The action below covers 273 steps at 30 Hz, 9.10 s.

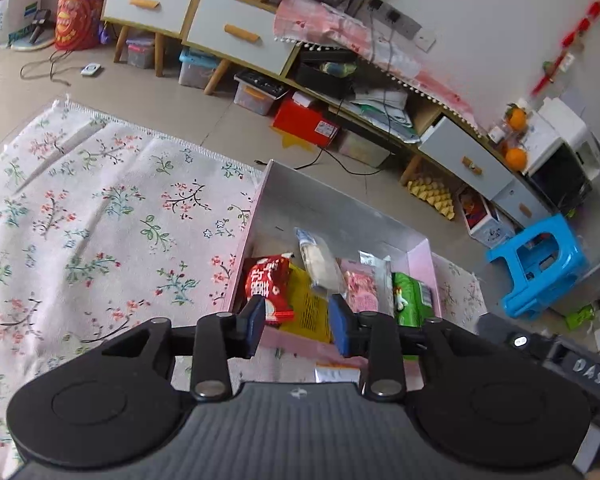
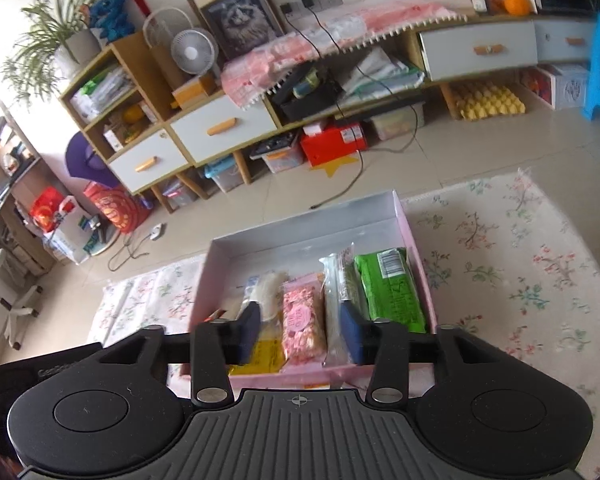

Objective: Organize snacks
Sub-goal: 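Lower the red pack and pink pastry into the box and open both grippers, then withdraw both grippers toward the remaining loose snacks, then grasp the red candy pack with the left gripper while the right gripper grasps the wafer biscuit, then carry the red pack and wafer biscuit into the box and open both grippers, then withdraw both grippers from the box, then move the right gripper to the white cream pack and grasp it, then grasp the orange lotus-biscuit pack with the left gripper while the right gripper holds the cream pack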

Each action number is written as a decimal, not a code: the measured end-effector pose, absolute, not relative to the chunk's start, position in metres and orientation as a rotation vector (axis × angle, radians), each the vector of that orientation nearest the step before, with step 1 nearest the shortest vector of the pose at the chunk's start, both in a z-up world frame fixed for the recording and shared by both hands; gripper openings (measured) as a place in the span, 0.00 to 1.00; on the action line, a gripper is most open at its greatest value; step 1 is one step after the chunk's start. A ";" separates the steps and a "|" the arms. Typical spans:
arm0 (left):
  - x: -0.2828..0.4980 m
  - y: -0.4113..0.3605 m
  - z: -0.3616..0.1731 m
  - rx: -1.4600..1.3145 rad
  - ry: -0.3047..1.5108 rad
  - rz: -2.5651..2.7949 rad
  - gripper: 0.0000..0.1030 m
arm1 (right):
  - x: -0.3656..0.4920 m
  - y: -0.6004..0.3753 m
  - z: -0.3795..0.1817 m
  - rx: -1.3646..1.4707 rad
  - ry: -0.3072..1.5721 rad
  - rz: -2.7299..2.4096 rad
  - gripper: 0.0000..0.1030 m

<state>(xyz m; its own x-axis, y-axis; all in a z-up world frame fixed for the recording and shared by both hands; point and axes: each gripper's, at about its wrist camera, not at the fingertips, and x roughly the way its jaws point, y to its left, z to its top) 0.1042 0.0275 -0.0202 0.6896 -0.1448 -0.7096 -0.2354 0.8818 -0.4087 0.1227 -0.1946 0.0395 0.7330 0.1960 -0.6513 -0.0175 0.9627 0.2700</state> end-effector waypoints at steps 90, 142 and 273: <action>0.004 0.009 -0.098 -0.239 1.003 0.116 0.30 | 0.059 -0.189 -0.073 -0.379 1.108 0.253 0.59; 0.126 0.027 -0.021 -0.247 0.728 0.066 0.25 | 0.162 -0.261 -0.014 0.200 0.849 -0.067 0.41; 0.118 -0.031 -0.076 -0.343 1.073 0.178 0.92 | 0.085 -0.257 -0.015 0.532 0.933 -0.024 0.02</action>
